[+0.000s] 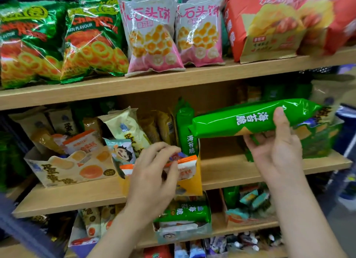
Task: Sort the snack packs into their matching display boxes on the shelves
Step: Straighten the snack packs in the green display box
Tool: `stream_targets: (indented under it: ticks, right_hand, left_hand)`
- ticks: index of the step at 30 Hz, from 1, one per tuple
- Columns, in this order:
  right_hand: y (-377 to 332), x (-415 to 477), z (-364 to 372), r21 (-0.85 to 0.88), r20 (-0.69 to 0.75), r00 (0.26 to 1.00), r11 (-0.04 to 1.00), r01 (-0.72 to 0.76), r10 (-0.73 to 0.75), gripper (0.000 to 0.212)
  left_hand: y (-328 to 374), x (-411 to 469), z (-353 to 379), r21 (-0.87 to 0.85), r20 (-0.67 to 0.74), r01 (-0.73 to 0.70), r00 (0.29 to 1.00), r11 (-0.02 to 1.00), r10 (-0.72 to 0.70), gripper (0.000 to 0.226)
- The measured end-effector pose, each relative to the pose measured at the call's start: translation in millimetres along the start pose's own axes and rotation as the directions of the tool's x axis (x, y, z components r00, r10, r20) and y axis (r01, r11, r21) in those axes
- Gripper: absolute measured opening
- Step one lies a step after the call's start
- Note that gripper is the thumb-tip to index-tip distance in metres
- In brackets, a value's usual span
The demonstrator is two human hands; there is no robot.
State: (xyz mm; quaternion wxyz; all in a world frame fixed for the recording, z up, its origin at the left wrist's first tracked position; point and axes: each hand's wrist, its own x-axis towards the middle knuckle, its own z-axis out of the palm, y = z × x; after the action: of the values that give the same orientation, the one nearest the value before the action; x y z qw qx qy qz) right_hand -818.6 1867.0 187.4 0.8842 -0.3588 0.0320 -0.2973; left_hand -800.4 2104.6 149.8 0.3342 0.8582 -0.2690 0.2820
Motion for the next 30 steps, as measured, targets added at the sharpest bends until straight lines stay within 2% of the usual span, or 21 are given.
stream_targets:
  ticks: [2,4,6,8,10,12,14,17,18,20,22,24,26,27,30]
  right_hand:
    - [0.5,1.4,-6.9,0.020,-0.068,0.997,1.000,-0.022,0.023,0.039]
    - [0.3,1.7,-9.5,0.016,-0.121,0.992,1.000,-0.018,0.020,0.057]
    - [-0.7,0.3,-8.1,-0.006,-0.167,0.986,1.000,0.010,-0.011,0.076]
    - [-2.3,-1.5,-4.3,-0.025,-0.182,0.983,0.999,0.031,-0.035,0.083]
    - [-4.9,-1.8,-1.4,-0.031,-0.171,0.984,0.998,0.048,-0.053,0.082]
    - [-7.9,-2.5,-0.2,-0.041,-0.157,0.984,0.996,0.074,-0.080,0.075]
    - [-9.4,-4.5,-0.1,-0.081,-0.140,0.980,0.988,0.133,-0.144,0.080]
    - [-11.7,-5.0,1.0,-0.147,-0.102,0.946,0.945,0.292,-0.308,0.110]
    - [-12.1,-4.5,0.5,-0.178,-0.073,0.940,0.931,0.318,-0.334,0.112]
    - [-9.0,-2.9,-1.6,-0.315,0.031,0.961,0.910,0.269,-0.274,0.102]
    - [-2.4,-4.5,-1.6,-0.564,0.149,0.987,0.814,0.136,-0.062,0.086]
    - [9.9,-7.1,-0.8,-0.703,0.241,0.960,0.708,0.070,0.145,0.057]
    - [23.9,-10.4,3.1,-0.678,0.298,0.921,0.735,0.018,0.252,0.028]
    - [29.6,-11.1,4.7,-0.649,0.308,0.908,0.761,-0.018,0.285,0.022]
    - [40.2,-13.5,5.7,-0.612,0.344,0.887,0.790,-0.038,0.309,0.022]
  left_hand:
    - [6.9,7.4,-1.1,0.006,-0.066,-0.012,0.998,1.000,0.012,0.035]
    - [17.8,20.8,-2.0,0.107,-0.042,-0.007,0.999,0.994,0.012,0.041]
    - [31.3,39.2,-1.7,0.235,0.079,0.020,0.996,0.972,-0.040,0.048]
    - [39.7,59.6,1.9,0.387,0.231,0.034,0.964,0.921,-0.133,0.051]
    - [42.4,77.3,5.3,0.457,0.342,0.076,0.905,0.886,-0.254,0.052]
    - [40.8,88.8,8.0,0.456,0.390,0.121,0.864,0.882,-0.320,0.052]
    - [37.2,95.3,11.5,0.454,0.386,0.118,0.867,0.883,-0.315,0.050]
    - [34.1,98.2,16.9,0.442,0.327,0.117,0.903,0.890,-0.281,0.052]
    - [34.3,96.8,17.9,0.439,0.304,0.106,0.917,0.892,-0.258,0.051]
    - [36.0,90.2,17.0,0.413,0.236,0.082,0.952,0.907,-0.194,0.047]
    - [37.9,81.5,15.1,0.353,0.128,0.068,0.985,0.933,-0.120,0.038]
    - [38.1,76.4,14.5,0.274,0.002,0.049,0.999,0.960,-0.052,0.023]
    - [36.0,73.2,14.8,0.237,-0.096,0.012,0.995,0.971,0.011,0.013]
    - [34.3,72.4,15.2,0.234,-0.143,-0.015,0.989,0.972,0.049,0.021]
    - [30.2,70.4,12.5,0.136,-0.245,-0.115,0.959,0.984,0.146,0.030]
